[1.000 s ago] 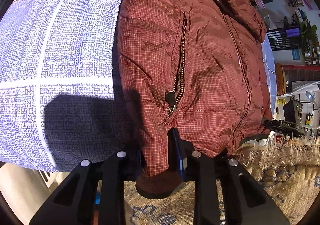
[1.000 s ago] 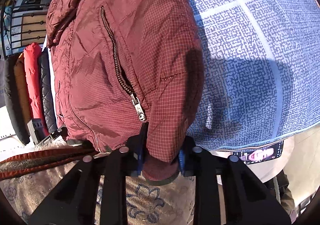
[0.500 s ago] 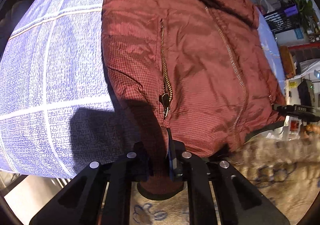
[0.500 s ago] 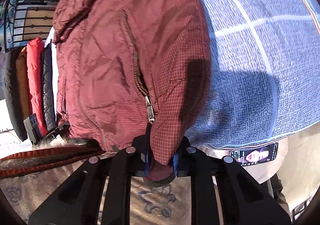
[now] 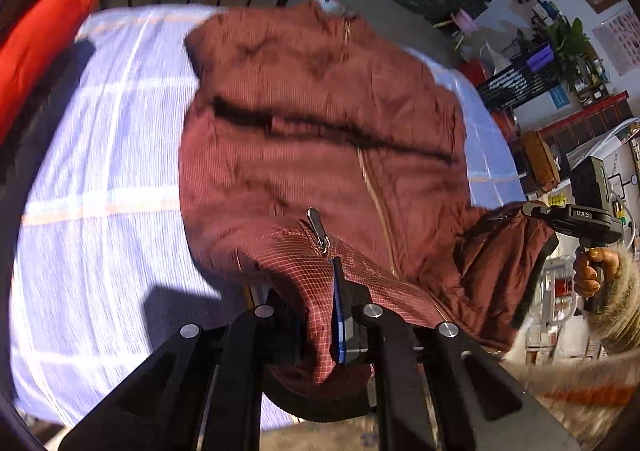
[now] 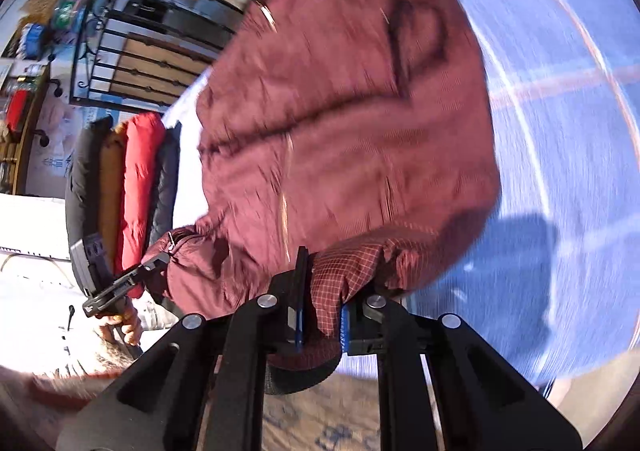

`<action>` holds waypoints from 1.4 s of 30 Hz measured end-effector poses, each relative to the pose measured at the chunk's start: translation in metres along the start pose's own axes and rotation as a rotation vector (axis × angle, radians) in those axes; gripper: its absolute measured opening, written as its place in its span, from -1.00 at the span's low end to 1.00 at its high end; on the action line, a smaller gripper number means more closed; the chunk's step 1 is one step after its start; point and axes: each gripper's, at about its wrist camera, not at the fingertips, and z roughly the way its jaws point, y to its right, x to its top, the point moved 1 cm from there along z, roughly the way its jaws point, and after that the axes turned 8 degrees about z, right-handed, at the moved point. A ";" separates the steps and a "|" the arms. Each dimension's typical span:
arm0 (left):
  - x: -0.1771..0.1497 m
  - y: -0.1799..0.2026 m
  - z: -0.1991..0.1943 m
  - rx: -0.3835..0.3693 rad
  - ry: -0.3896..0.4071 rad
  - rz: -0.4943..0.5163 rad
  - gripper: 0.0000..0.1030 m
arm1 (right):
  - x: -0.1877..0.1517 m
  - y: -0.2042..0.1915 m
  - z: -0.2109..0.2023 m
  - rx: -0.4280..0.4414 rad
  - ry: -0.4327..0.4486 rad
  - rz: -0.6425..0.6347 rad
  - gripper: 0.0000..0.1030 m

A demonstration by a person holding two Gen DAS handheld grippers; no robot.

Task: Fold large clothes
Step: 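Lift the hem with both grippers and fold it over onto the collar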

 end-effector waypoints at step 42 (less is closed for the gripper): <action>0.282 -0.127 0.124 0.181 -0.034 -0.269 -0.65 | 0.318 0.023 0.083 -0.057 0.129 0.361 -0.73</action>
